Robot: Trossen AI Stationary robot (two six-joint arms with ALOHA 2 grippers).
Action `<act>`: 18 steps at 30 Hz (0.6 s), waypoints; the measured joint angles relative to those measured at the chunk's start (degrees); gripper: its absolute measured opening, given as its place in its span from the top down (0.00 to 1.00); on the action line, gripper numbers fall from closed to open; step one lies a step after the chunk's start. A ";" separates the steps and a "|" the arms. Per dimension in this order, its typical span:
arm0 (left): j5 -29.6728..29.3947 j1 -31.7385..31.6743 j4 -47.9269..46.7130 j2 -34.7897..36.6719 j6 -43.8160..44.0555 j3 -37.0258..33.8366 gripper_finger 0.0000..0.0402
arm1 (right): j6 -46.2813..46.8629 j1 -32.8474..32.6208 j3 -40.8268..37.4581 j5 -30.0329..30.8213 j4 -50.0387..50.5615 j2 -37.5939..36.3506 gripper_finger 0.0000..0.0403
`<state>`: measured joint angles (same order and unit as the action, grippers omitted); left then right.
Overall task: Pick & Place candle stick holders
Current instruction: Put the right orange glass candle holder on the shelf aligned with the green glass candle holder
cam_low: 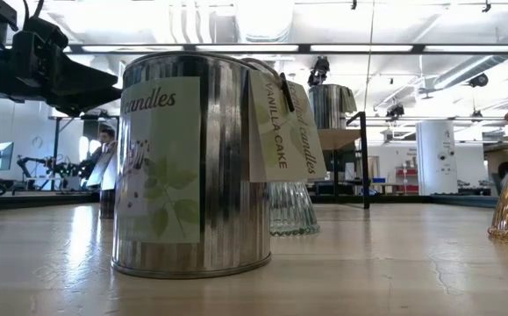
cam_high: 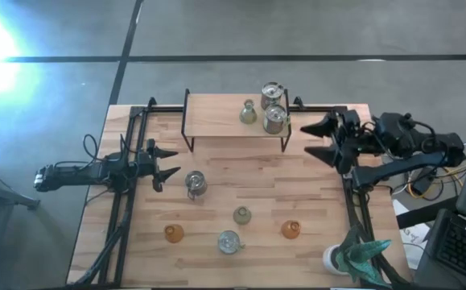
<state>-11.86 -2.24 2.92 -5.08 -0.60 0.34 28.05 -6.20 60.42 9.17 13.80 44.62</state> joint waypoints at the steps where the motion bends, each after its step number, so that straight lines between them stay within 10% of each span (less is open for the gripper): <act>1: -0.02 0.02 0.00 0.00 0.00 0.00 0.32 | 0.48 -1.17 0.06 0.36 0.58 -0.05 0.01; 9: -0.02 0.02 0.00 0.00 0.00 0.00 0.32 | 0.03 -5.28 0.20 1.51 3.79 -1.23 0.08; 18: -0.02 0.02 0.00 0.00 0.00 0.00 0.32 | 1.50 -5.29 2.30 0.76 17.32 -4.13 0.55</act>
<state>-11.88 -2.22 2.92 -5.08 -0.60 0.34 29.55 -11.49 62.73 9.92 31.13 40.49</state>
